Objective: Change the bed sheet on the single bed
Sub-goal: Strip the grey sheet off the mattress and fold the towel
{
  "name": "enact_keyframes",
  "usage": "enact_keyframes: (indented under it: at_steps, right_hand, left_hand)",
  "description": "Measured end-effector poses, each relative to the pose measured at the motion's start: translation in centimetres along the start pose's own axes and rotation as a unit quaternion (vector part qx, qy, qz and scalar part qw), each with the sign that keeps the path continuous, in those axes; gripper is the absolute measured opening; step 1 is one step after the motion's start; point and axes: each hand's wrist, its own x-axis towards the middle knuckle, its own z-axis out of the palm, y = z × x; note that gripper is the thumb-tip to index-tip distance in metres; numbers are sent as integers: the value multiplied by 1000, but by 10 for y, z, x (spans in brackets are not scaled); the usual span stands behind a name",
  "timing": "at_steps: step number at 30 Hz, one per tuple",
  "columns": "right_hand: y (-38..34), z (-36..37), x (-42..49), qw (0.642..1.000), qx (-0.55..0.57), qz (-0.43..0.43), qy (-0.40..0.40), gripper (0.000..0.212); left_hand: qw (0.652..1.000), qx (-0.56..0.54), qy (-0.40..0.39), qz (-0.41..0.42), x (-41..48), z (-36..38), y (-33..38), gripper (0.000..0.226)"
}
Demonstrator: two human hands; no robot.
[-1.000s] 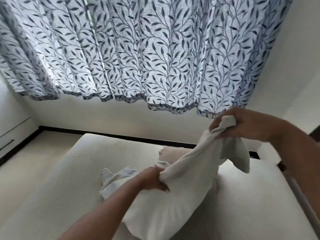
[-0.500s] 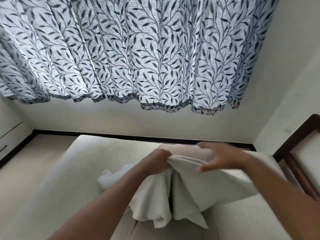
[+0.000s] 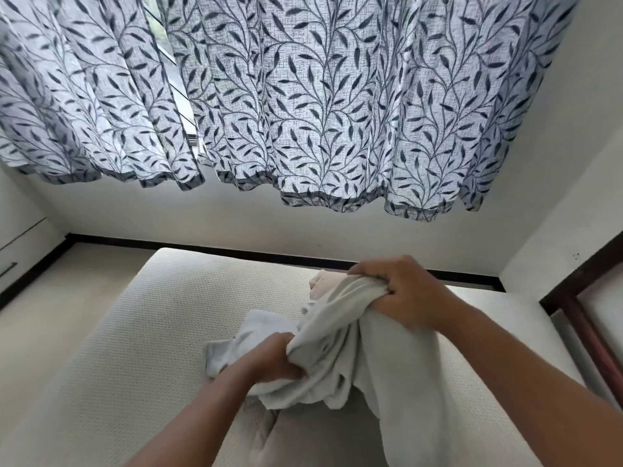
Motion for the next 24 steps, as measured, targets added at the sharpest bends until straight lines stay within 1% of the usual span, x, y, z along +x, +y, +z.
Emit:
enact_keyframes:
  at_steps: [4, 7, 8, 10, 11, 13, 14, 16, 17, 18, 19, 20, 21, 22, 23, 24]
  right_hand:
    - [-20, -21, 3, 998, 46, 38, -2, 44]
    - [-31, -30, 6, 997, 66, 50, 2, 53]
    - [-33, -34, 5, 996, 68, 52, 12, 56]
    - [-33, -44, 5, 995, 69, 57, 36, 61]
    - [-33, -50, 3, 995, 66, 61, 44, 61]
    - [-27, -62, 3, 995, 21, 85, 43, 52]
    - [-22, -67, 6, 993, -25, 108, 31, 43]
    - [-13, -75, 14, 977, -138, 162, -3, 24]
    - [-12, -75, 17, 966, -188, 177, -9, 17]
    - [-11, -75, 19, 959, -218, 182, 10, 17]
    - [-11, -74, 22, 957, -225, 175, 53, 20]
    - [-10, -73, 24, 955, -228, 161, 101, 21]
    - [-9, -71, 26, 953, -228, 146, 139, 20]
    - [-5, -69, 29, 949, -235, 145, 154, 23]
    - [2, -68, 31, 945, -247, 159, 142, 28]
    - [8, -65, 34, 940, -265, 189, 107, 35]
  left_hand:
    - [999, 11, 50, -5, 8, 27, -43, 46]
    - [994, 29, 106, -24, 16, 47, -78, 21]
    - [992, 1, 126, -30, 16, 52, -87, 17]
    - [984, -91, 143, -48, 13, 47, -98, 10]
    - [978, -114, 165, -63, 12, 39, -105, 12]
    - [960, -135, 229, -82, 12, 5, -119, 13]
    - [948, -145, 272, -83, 10, -20, -124, 18]
    - [915, -166, 359, -82, 3, -75, -131, 33]
    - [898, -174, 397, -78, 0, -101, -133, 36]
    - [884, -171, 430, -71, -3, -122, -135, 36]
    - [875, -163, 451, -64, -6, -142, -138, 33]
    - [876, -149, 454, -57, -9, -156, -140, 27]
    - [890, -127, 435, -48, -11, -165, -143, 25]
    - [913, -89, 396, -45, -14, -171, -150, 26]
    - [936, -43, 346, -38, -14, -172, -160, 29]
    - [955, 6, 295, -38, -15, -170, -172, 30]
